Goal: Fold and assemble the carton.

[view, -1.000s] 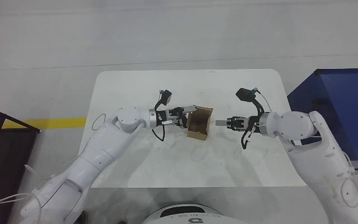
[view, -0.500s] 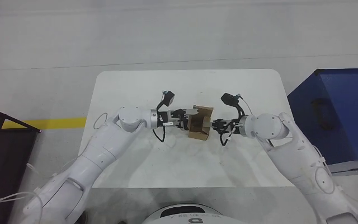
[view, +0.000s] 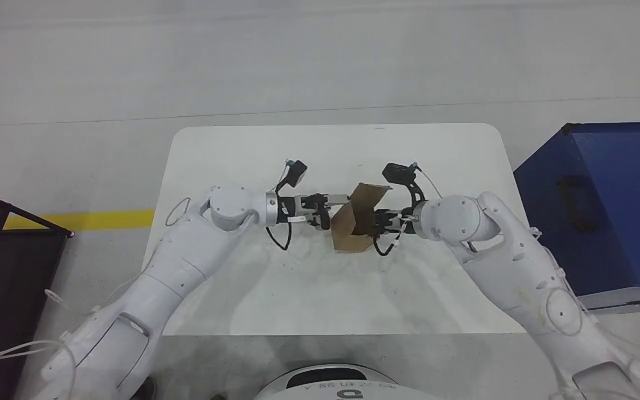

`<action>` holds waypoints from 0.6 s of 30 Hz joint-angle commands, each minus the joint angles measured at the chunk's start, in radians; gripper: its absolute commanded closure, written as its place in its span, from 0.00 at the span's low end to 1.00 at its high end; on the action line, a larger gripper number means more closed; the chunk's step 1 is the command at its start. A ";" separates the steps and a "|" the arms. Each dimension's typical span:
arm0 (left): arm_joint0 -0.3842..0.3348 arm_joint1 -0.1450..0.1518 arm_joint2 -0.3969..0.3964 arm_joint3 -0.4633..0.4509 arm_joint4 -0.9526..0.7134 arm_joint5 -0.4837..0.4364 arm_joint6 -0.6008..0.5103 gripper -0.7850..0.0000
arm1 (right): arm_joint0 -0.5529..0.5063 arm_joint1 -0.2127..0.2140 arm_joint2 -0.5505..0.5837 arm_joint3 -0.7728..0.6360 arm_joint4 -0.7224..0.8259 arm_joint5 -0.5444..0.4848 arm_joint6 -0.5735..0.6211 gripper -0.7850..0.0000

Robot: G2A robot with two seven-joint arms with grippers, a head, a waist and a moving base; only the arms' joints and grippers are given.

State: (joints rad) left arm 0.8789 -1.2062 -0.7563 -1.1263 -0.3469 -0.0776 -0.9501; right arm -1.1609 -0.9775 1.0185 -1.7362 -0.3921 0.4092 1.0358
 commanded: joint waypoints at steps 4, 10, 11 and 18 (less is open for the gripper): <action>0.012 0.022 -0.022 -0.091 0.138 0.067 0.012 0.00 | 0.010 0.001 -0.011 -0.023 -0.063 0.055 0.021 1.00; 0.047 0.049 -0.054 -0.197 0.267 0.163 0.010 0.00 | -0.020 -0.003 0.043 0.014 0.076 -0.008 -0.041 0.47; 0.056 0.054 -0.064 -0.209 0.273 0.174 0.013 0.00 | -0.033 -0.003 0.060 0.031 0.105 -0.030 -0.064 0.50; 0.097 0.072 -0.107 -0.262 0.314 0.246 0.019 0.00 | -0.134 0.000 0.168 0.108 0.328 -0.268 -0.173 0.57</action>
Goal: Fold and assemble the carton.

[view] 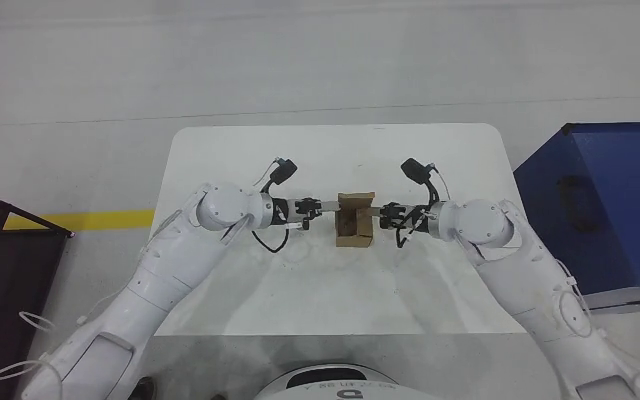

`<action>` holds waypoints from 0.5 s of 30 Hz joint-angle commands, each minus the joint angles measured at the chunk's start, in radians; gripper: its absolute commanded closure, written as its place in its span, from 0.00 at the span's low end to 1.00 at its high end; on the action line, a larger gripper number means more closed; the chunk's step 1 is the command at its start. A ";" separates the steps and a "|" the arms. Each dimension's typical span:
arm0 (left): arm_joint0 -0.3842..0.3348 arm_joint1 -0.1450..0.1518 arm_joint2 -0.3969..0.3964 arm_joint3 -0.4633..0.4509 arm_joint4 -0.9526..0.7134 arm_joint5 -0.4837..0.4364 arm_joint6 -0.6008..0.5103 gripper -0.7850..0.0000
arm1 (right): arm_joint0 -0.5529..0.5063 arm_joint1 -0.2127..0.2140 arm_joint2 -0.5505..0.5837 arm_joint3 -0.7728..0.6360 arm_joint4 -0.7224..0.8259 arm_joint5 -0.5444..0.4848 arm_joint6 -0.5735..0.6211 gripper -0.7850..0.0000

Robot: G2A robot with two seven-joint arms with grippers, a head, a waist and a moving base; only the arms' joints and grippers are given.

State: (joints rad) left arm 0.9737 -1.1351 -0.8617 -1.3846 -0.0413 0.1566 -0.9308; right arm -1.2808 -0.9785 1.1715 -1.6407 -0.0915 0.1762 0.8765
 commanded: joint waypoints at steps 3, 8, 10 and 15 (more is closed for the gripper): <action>0.004 0.003 0.003 -0.012 0.039 0.034 -0.005 0.17 | -0.042 0.003 0.036 0.028 0.063 -0.092 -0.029 0.61; -0.003 0.001 0.022 -0.015 0.080 0.055 -0.027 0.62 | -0.055 0.001 0.037 0.044 0.096 -0.144 -0.027 0.56; -0.010 -0.001 0.034 -0.011 0.094 0.065 -0.040 0.67 | -0.054 0.000 0.034 0.053 0.102 -0.158 -0.028 0.54; -0.041 -0.015 0.065 0.017 0.095 0.070 -0.047 0.62 | -0.047 -0.004 0.023 0.068 0.122 -0.190 -0.018 0.49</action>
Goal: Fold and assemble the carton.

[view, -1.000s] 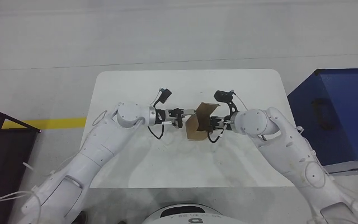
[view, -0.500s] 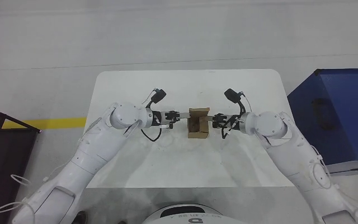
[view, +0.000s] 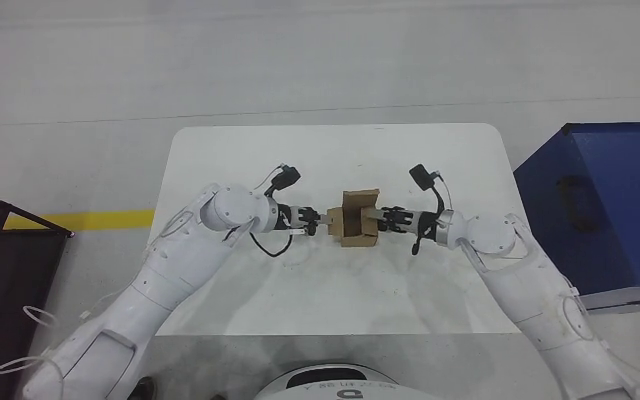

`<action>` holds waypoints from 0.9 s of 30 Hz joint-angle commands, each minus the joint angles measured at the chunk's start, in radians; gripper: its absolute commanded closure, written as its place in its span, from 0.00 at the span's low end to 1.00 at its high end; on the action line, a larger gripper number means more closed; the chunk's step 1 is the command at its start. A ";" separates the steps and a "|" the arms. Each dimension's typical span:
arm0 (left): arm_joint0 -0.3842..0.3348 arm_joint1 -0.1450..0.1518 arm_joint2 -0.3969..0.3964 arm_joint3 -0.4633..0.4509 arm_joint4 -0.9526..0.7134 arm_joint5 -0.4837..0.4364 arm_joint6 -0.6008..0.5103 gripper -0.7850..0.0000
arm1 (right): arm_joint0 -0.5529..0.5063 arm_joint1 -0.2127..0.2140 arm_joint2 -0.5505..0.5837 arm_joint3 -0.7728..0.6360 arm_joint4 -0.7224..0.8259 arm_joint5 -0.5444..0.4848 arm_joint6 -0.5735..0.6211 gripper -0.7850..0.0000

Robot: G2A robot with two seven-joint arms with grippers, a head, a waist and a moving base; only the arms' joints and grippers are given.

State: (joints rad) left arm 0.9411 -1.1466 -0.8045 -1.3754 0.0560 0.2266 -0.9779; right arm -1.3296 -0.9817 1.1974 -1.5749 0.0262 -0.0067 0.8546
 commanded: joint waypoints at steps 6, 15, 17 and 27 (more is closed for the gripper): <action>-0.049 -0.024 0.035 0.037 -0.019 -0.016 0.008 0.52 | 0.011 -0.004 -0.013 0.018 0.013 -0.028 0.012 0.44; 0.029 0.012 -0.097 0.037 -0.060 -0.035 0.031 0.05 | -0.012 0.002 0.017 0.003 0.009 -0.027 0.011 0.37; 0.058 0.027 -0.119 0.016 -0.022 -0.018 0.009 0.18 | -0.013 0.003 0.019 0.000 0.009 -0.025 0.012 0.37; 0.061 0.024 -0.078 -0.062 0.030 0.006 -0.025 0.38 | 0.006 -0.005 -0.006 0.021 0.043 -0.055 0.031 0.37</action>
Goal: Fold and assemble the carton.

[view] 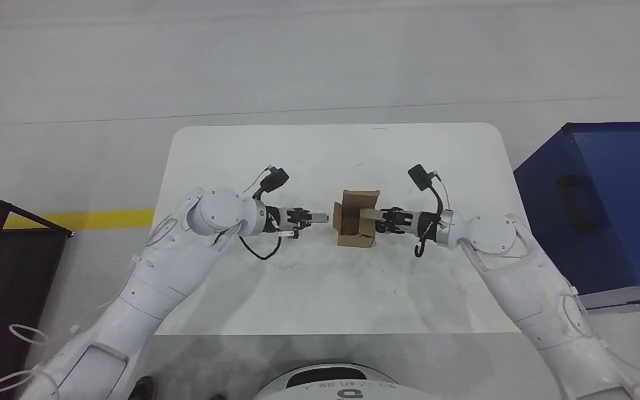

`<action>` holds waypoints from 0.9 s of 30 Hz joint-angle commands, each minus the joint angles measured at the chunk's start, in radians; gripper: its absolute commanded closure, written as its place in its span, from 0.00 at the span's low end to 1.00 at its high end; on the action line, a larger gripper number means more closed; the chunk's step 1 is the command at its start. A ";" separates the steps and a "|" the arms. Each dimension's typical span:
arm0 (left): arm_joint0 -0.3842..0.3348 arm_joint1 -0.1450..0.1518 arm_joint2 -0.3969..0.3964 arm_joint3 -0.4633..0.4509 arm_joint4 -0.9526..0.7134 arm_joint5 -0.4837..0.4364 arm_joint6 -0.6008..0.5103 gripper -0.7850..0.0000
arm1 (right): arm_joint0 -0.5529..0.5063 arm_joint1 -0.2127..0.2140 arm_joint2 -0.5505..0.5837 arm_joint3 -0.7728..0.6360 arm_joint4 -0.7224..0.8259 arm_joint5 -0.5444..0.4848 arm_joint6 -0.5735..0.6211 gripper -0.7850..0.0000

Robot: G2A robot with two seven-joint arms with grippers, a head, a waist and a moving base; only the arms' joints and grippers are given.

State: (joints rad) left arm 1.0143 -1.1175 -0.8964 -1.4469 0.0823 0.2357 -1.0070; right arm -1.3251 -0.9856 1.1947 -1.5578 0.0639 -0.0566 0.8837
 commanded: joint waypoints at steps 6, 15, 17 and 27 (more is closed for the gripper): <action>-0.098 -0.034 0.088 0.093 0.016 -0.021 -0.019 0.52 | 0.012 -0.007 -0.026 0.014 0.016 -0.026 0.006 0.37; -0.164 -0.064 0.123 0.154 -0.020 -0.049 -0.006 0.24 | -0.007 -0.006 -0.021 0.018 0.025 -0.042 0.001 0.37; -0.165 -0.065 0.119 0.155 -0.031 -0.058 -0.008 0.19 | -0.011 -0.005 -0.017 0.015 0.024 -0.044 0.001 0.37; -0.185 -0.079 0.159 0.152 0.005 -0.033 -0.043 0.28 | -0.004 -0.009 -0.033 0.008 0.029 -0.063 0.010 0.39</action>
State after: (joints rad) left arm 0.8333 -1.1937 -0.7468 -1.2999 0.0795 0.1948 -1.0435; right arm -1.3304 -0.9942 1.1636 -1.5496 0.0919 -0.1174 0.8925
